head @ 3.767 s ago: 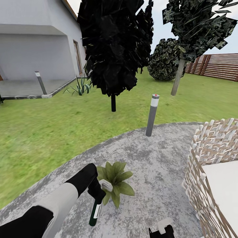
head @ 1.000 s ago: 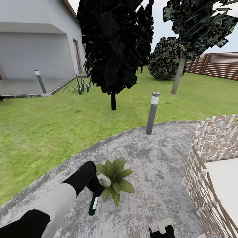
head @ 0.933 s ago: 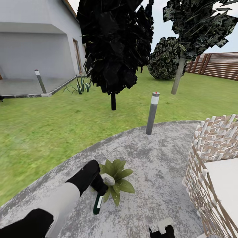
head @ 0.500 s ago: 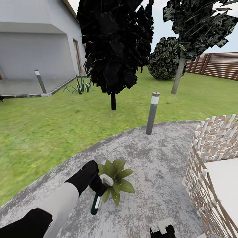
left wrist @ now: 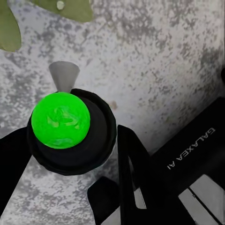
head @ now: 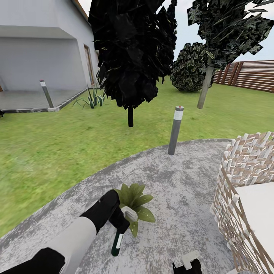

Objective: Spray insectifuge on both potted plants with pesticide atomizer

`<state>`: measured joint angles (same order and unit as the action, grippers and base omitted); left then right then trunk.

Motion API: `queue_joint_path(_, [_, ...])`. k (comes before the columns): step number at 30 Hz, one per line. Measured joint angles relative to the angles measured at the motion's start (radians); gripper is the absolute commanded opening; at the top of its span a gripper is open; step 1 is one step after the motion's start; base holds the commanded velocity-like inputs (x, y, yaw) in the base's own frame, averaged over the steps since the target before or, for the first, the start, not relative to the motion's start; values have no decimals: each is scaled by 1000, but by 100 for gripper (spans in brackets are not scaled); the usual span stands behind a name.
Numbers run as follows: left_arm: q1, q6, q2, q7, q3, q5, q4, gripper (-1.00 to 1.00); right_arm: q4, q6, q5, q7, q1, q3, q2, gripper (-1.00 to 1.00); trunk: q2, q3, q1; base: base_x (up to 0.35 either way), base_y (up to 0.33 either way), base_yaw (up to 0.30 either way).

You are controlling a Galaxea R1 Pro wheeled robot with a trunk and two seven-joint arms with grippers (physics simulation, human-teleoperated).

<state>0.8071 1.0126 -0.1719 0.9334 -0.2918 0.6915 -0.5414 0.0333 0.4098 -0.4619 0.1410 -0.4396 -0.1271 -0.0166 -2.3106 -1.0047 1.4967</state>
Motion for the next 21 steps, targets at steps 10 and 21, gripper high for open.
queue_joint_path(10, [-15,-13,7,0,0,1,18,-100,0,0,0,0,0,0,0,100,0,0,0,0,0,0])
queue_joint_path(21, [-21,-15,14,1,-2,4,14,-100,0,0,3,1,0,0,-1,100,0,0,0,0,0,-133])
